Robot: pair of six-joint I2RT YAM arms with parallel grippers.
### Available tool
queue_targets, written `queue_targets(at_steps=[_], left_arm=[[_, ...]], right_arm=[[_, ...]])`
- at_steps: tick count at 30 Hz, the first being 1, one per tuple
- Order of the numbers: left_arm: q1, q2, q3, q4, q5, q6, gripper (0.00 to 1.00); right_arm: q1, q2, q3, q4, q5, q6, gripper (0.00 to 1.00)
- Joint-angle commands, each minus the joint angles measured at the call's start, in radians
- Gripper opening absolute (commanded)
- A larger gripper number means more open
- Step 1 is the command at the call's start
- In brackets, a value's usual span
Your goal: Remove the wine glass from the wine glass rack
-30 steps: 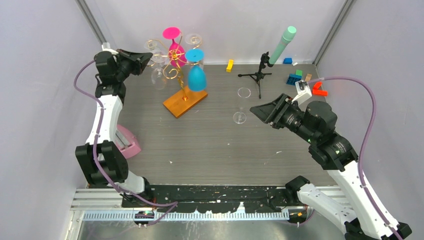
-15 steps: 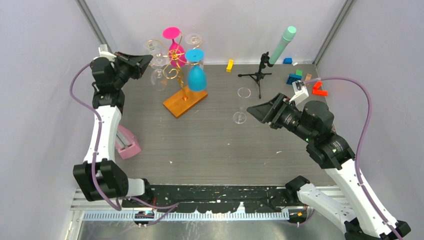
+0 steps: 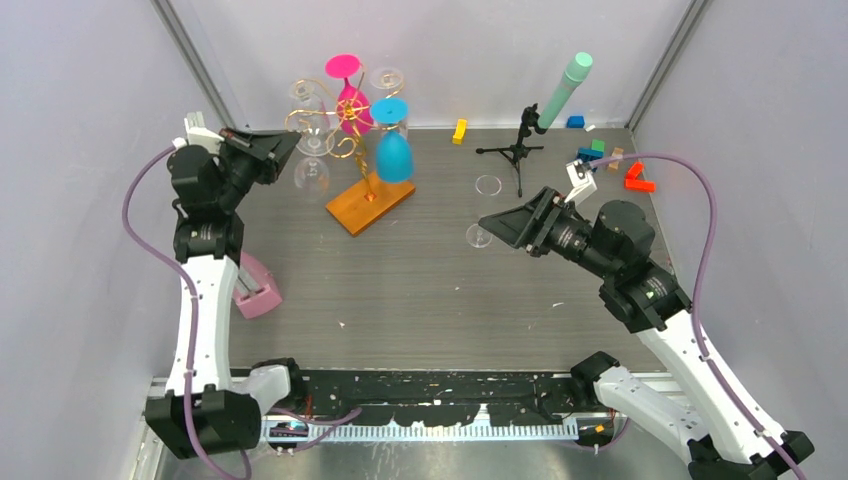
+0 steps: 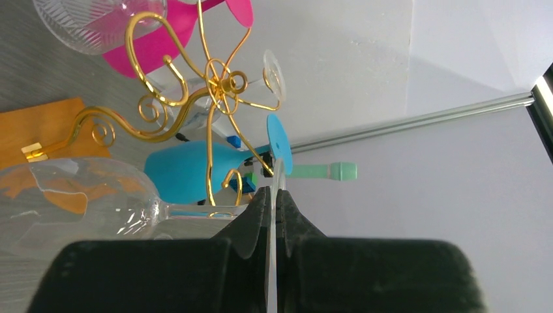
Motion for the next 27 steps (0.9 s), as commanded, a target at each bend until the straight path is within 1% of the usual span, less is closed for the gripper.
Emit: queue_targets(at_steps=[1, 4, 5, 8, 9, 11, 14, 15, 17, 19, 20, 21, 23, 25, 27], left_arm=[[0.002, -0.103, -0.03, -0.026, -0.007, 0.01, 0.0], [0.001, -0.169, -0.072, -0.074, 0.006, -0.006, 0.0], [0.002, -0.192, -0.086, -0.085, 0.014, -0.016, 0.0], [0.002, -0.263, -0.138, -0.11, 0.046, -0.058, 0.0], [0.002, -0.287, -0.159, -0.121, 0.056, -0.079, 0.0], [0.001, -0.332, -0.195, -0.13, 0.075, -0.109, 0.0], [-0.001, -0.391, -0.241, -0.149, 0.11, -0.154, 0.0], [0.0, -0.408, -0.251, -0.158, 0.121, -0.165, 0.0], [-0.013, -0.426, -0.262, -0.185, 0.14, -0.173, 0.0], [-0.059, -0.436, -0.268, -0.201, 0.13, -0.179, 0.0], [-0.088, -0.439, -0.276, -0.201, 0.117, -0.188, 0.0], [-0.111, -0.444, -0.283, -0.199, 0.109, -0.195, 0.0], [-0.134, -0.45, -0.291, -0.198, 0.107, -0.207, 0.0], [-0.171, -0.455, -0.293, -0.198, 0.114, -0.219, 0.0], [-0.188, -0.455, -0.292, -0.198, 0.115, -0.23, 0.0]], right_arm=[[-0.001, 0.0, -0.038, 0.217, -0.108, 0.011, 0.65], [0.016, 0.007, -0.095, 0.341, -0.144, 0.014, 0.65], [0.023, 0.01, -0.107, 0.411, -0.146, 0.014, 0.65], [0.083, 0.042, -0.157, 0.544, -0.125, -0.026, 0.65], [0.103, 0.051, -0.164, 0.558, -0.096, -0.045, 0.65], [0.182, 0.085, -0.162, 0.579, -0.038, -0.129, 0.65], [0.333, 0.163, -0.153, 0.619, 0.037, -0.281, 0.66], [0.38, 0.199, -0.154, 0.64, 0.062, -0.304, 0.66], [0.426, 0.252, -0.161, 0.714, 0.08, -0.362, 0.66], [0.456, 0.303, -0.186, 0.828, 0.087, -0.405, 0.66], [0.463, 0.32, -0.21, 0.928, 0.089, -0.428, 0.65], [0.475, 0.357, -0.22, 0.98, 0.091, -0.446, 0.65], [0.485, 0.414, -0.246, 1.173, 0.102, -0.466, 0.65], [0.489, 0.468, -0.255, 1.261, 0.114, -0.481, 0.65], [0.491, 0.514, -0.249, 1.309, 0.122, -0.498, 0.65]])
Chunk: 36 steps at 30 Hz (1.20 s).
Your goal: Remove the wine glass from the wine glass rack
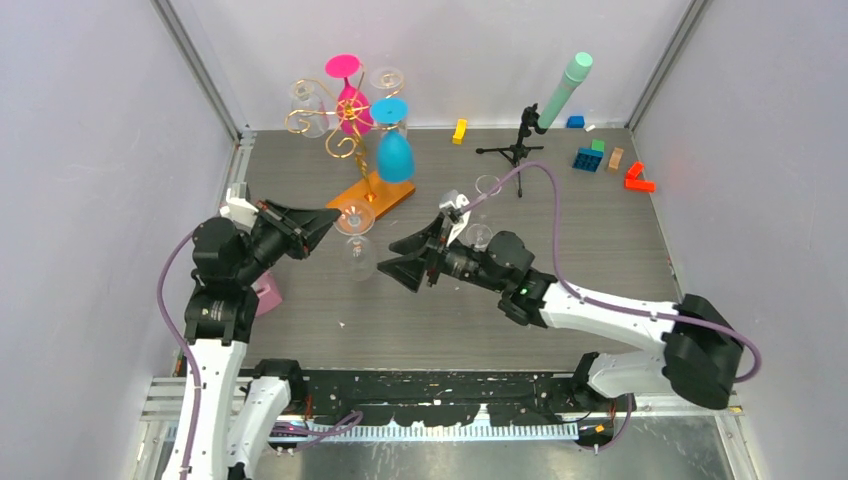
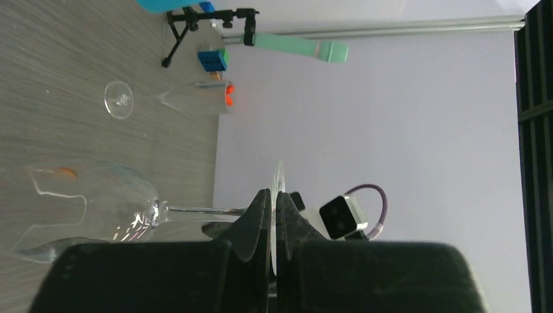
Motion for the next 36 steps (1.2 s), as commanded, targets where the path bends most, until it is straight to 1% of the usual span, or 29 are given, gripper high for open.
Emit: queue_targets(at_steps=[1, 6, 12, 16, 20, 22, 23, 24, 26, 27, 28, 29, 30, 31, 33, 34, 36], left_arm=[[-0.043, -0.017, 0.01, 0.041, 0.028, -0.047, 0.0], [-0.078, -0.003, 0.004, 0.052, 0.032, -0.071, 0.0], [-0.105, 0.004, -0.015, 0.059, 0.031, -0.087, 0.0], [-0.115, 0.002, -0.031, 0.079, 0.035, -0.11, 0.0], [-0.122, -0.001, -0.044, 0.096, 0.035, -0.134, 0.0], [-0.126, -0.001, -0.044, 0.097, 0.035, -0.14, 0.0], [-0.127, 0.0, -0.043, 0.097, 0.037, -0.142, 0.0], [-0.128, 0.0, -0.041, 0.099, 0.036, -0.144, 0.0], [-0.128, -0.001, -0.038, 0.103, 0.033, -0.149, 0.0], [-0.128, -0.001, -0.038, 0.107, 0.031, -0.152, 0.0], [-0.128, -0.002, -0.036, 0.109, 0.029, -0.154, 0.0], [-0.128, -0.003, -0.035, 0.113, 0.024, -0.155, 0.0], [-0.128, -0.003, -0.034, 0.115, 0.021, -0.154, 0.03], [-0.128, -0.001, -0.03, 0.123, 0.019, -0.145, 0.12], [-0.128, 0.008, -0.008, 0.11, 0.015, -0.099, 0.44], [-0.128, 0.012, 0.007, 0.09, 0.015, -0.074, 0.53], [-0.128, 0.017, 0.02, 0.082, 0.017, -0.042, 0.65]], right_arm=[[0.01, 0.075, 0.01, 0.327, 0.057, -0.098, 0.65], [0.014, 0.157, 0.027, 0.401, 0.068, -0.156, 0.64], [0.015, 0.217, 0.075, 0.415, 0.047, -0.207, 0.64], [0.015, 0.245, 0.111, 0.405, -0.009, -0.199, 0.65], [0.015, 0.283, 0.142, 0.4, -0.02, -0.186, 0.63], [0.015, 0.3, 0.152, 0.406, -0.016, -0.176, 0.57], [0.015, 0.305, 0.156, 0.415, -0.015, -0.164, 0.51], [0.015, 0.316, 0.162, 0.42, -0.013, -0.158, 0.48], [0.015, 0.329, 0.171, 0.434, -0.01, -0.135, 0.32], [0.015, 0.332, 0.172, 0.445, -0.004, -0.119, 0.28], [0.015, 0.336, 0.172, 0.451, 0.003, -0.114, 0.2], [0.015, 0.337, 0.171, 0.46, 0.02, -0.103, 0.15], [0.015, 0.334, 0.167, 0.464, 0.032, -0.098, 0.07], [0.015, 0.33, 0.16, 0.477, 0.059, -0.087, 0.03], [0.015, 0.315, 0.149, 0.503, 0.123, -0.067, 0.01], [0.015, 0.309, 0.136, 0.521, 0.146, -0.058, 0.0], [0.015, 0.282, 0.114, 0.546, 0.219, -0.044, 0.0]])
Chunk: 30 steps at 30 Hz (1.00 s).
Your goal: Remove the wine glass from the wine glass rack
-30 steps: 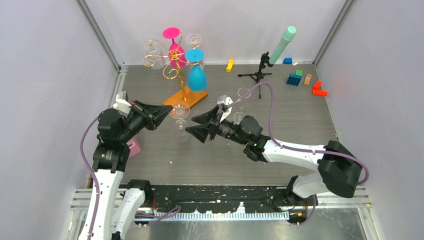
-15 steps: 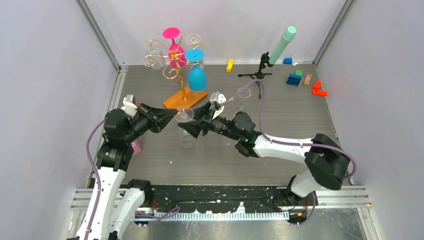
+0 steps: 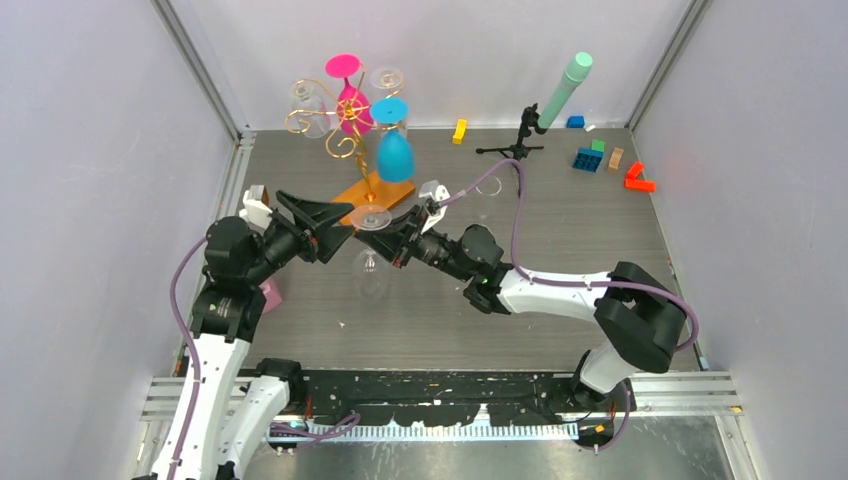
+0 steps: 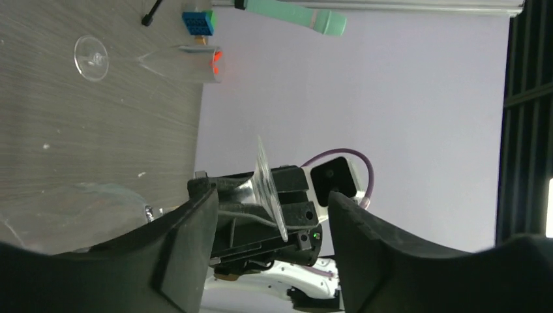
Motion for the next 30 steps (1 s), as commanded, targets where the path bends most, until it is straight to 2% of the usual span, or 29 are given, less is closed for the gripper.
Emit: queue_targets(at_steps=[1, 7, 10, 13, 17, 23, 26, 30], left_arm=[[-0.005, 0.003, 0.062, 0.047, 0.021, 0.082, 0.7], [-0.005, -0.005, 0.059, 0.051, 0.057, 0.168, 0.84], [-0.005, 0.006, 0.074, 0.091, 0.11, 0.238, 0.86], [-0.007, 0.016, 0.105, 0.094, 0.15, 0.287, 0.89], [-0.027, 0.011, 0.112, 0.16, 0.155, 0.28, 0.9], [-0.103, 0.048, 0.101, 0.316, 0.182, 0.178, 0.91], [-0.155, 0.058, 0.089, 0.377, 0.159, 0.125, 0.89], [-0.202, 0.058, 0.083, 0.382, 0.113, 0.085, 0.85]], right_arm=[[0.003, -0.082, -0.026, 0.161, 0.229, 0.051, 0.0], [0.003, -0.238, -0.071, 0.131, 0.489, 0.084, 0.0], [0.003, -0.309, -0.072, 0.066, 0.63, 0.156, 0.0], [0.003, -0.375, -0.061, 0.025, 0.69, 0.226, 0.0], [0.003, -0.433, -0.047, -0.065, 0.811, 0.329, 0.0], [0.003, -0.458, -0.016, -0.188, 0.875, 0.518, 0.0], [0.003, -0.445, -0.003, -0.189, 0.872, 0.567, 0.0], [0.003, -0.414, 0.003, -0.105, 0.852, 0.58, 0.0]])
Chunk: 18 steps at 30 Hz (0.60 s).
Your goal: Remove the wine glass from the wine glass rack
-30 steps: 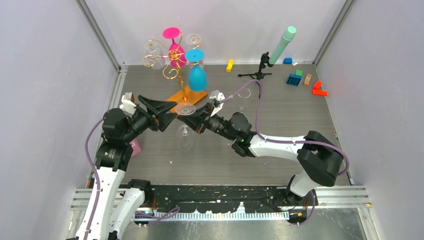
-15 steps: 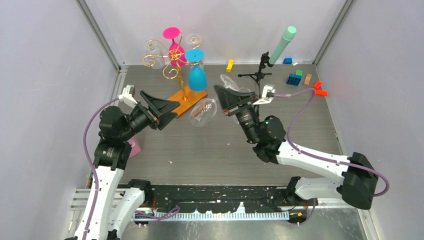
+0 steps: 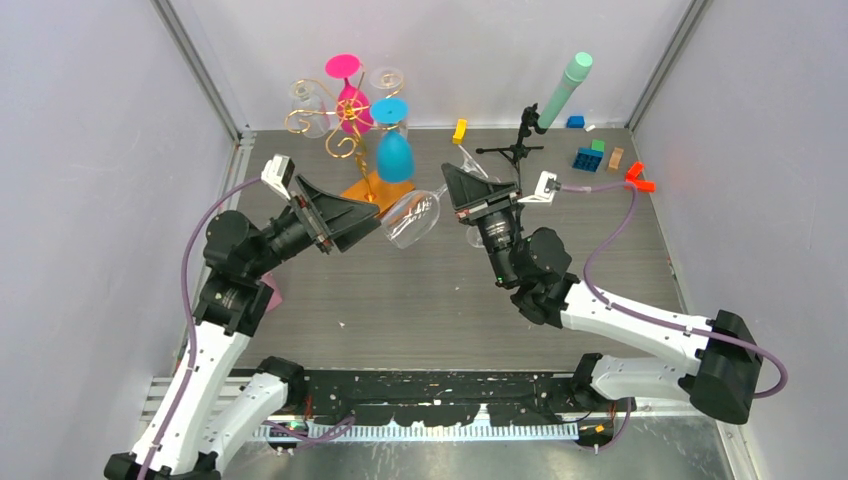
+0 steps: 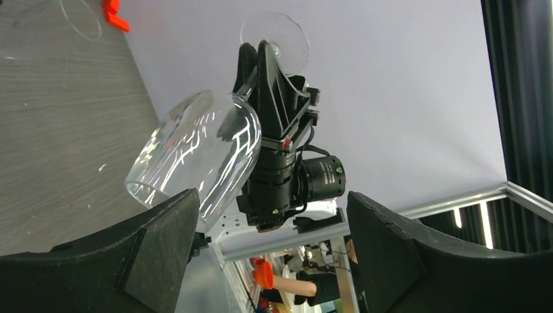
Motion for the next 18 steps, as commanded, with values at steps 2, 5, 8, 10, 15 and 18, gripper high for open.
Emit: queue_targets(at_steps=[2, 5, 8, 10, 15, 18], left_arm=[[-0.048, -0.009, -0.004, 0.101, -0.058, -0.086, 0.81], [-0.054, -0.023, -0.01, 0.068, -0.103, -0.083, 0.79], [-0.054, -0.039, -0.005, 0.03, -0.139, -0.064, 0.78], [-0.054, -0.044, 0.003, -0.011, -0.159, -0.047, 0.78], [-0.054, -0.039, 0.002, -0.034, -0.18, -0.055, 0.77], [-0.064, 0.002, -0.034, 0.069, -0.148, -0.124, 0.76]], right_arm=[[0.003, 0.024, 0.065, 0.166, 0.038, 0.092, 0.0], [0.003, 0.039, 0.056, 0.225, 0.034, 0.087, 0.0], [0.003, 0.039, 0.047, 0.276, 0.036, 0.063, 0.0], [0.003, 0.029, 0.039, 0.285, 0.044, 0.039, 0.0], [0.003, 0.011, 0.014, 0.357, 0.06, -0.032, 0.0], [0.003, 0.043, 0.008, 0.455, 0.062, -0.065, 0.0]])
